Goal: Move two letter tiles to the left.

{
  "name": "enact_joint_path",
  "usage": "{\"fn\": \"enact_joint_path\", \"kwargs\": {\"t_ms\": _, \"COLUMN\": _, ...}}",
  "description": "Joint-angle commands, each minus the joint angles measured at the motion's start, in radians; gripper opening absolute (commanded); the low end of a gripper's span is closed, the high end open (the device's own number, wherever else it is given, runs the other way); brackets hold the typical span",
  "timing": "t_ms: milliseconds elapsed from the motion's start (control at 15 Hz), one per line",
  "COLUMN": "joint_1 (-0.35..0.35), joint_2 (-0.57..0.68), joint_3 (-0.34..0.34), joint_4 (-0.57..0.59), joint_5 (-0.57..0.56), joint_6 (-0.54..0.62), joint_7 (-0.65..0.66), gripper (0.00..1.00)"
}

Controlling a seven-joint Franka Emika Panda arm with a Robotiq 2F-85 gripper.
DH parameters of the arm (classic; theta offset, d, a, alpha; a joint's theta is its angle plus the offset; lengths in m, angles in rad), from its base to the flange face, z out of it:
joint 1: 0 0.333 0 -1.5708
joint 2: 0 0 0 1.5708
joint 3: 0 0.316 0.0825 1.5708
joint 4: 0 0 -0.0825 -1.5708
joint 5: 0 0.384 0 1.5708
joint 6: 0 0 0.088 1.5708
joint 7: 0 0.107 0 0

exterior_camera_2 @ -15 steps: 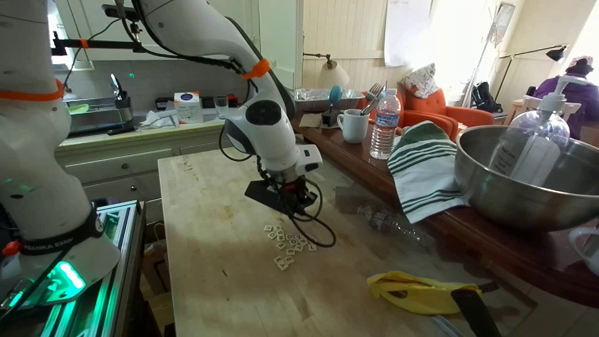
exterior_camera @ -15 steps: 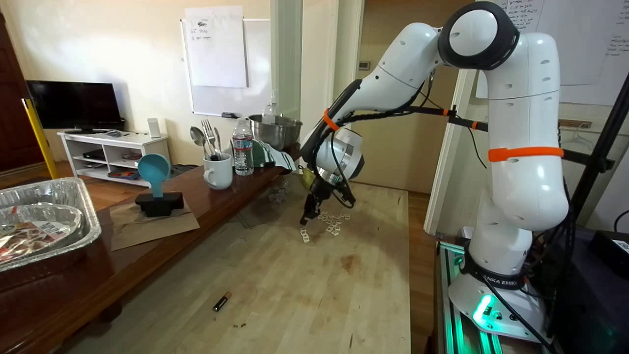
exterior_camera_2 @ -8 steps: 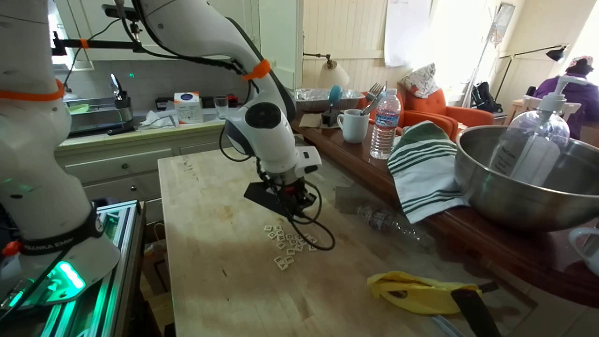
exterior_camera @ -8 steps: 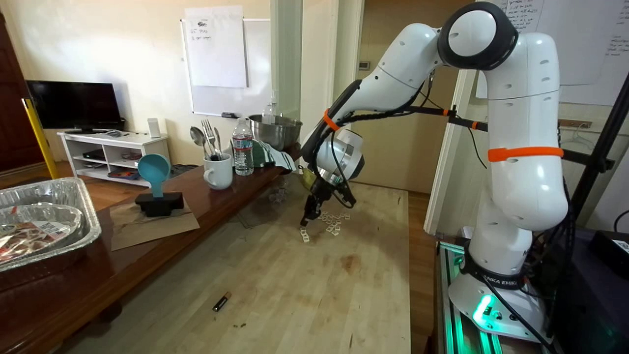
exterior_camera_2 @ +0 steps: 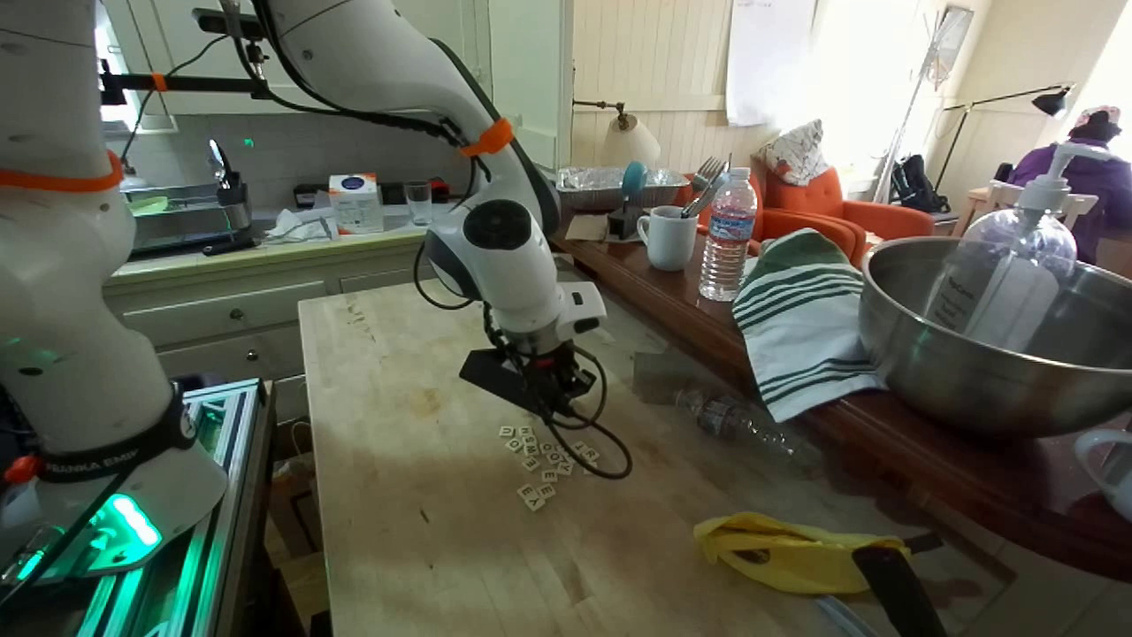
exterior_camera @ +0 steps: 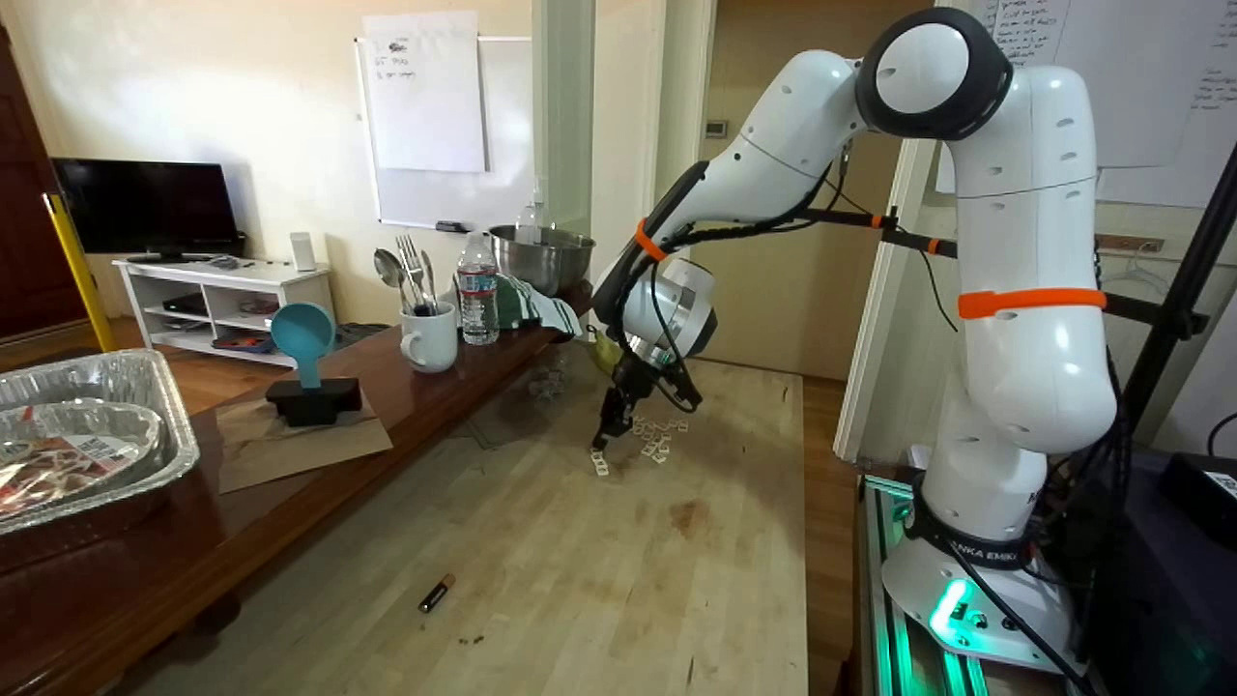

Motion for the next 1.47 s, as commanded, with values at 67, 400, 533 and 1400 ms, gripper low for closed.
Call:
{"fn": "enact_joint_path", "kwargs": {"t_ms": 67, "joint_1": -0.014, "joint_2": 0.012, "joint_3": 0.014, "joint_4": 0.002, "joint_5": 0.047, "joint_6": -0.015, "joint_7": -0.056, "gripper": 0.0}}
{"fn": "enact_joint_path", "kwargs": {"t_ms": 400, "joint_1": -0.014, "joint_2": 0.013, "joint_3": 0.016, "joint_4": 0.0, "joint_5": 0.046, "joint_6": -0.017, "joint_7": -0.052, "gripper": 0.0}}
{"fn": "enact_joint_path", "kwargs": {"t_ms": 533, "joint_1": -0.013, "joint_2": 0.013, "joint_3": 0.017, "joint_4": -0.001, "joint_5": 0.047, "joint_6": -0.018, "joint_7": -0.053, "gripper": 0.0}}
{"fn": "enact_joint_path", "kwargs": {"t_ms": 1400, "joint_1": -0.009, "joint_2": -0.065, "joint_3": 0.02, "joint_4": -0.027, "joint_5": 0.048, "joint_6": -0.011, "joint_7": -0.069, "gripper": 0.0}}
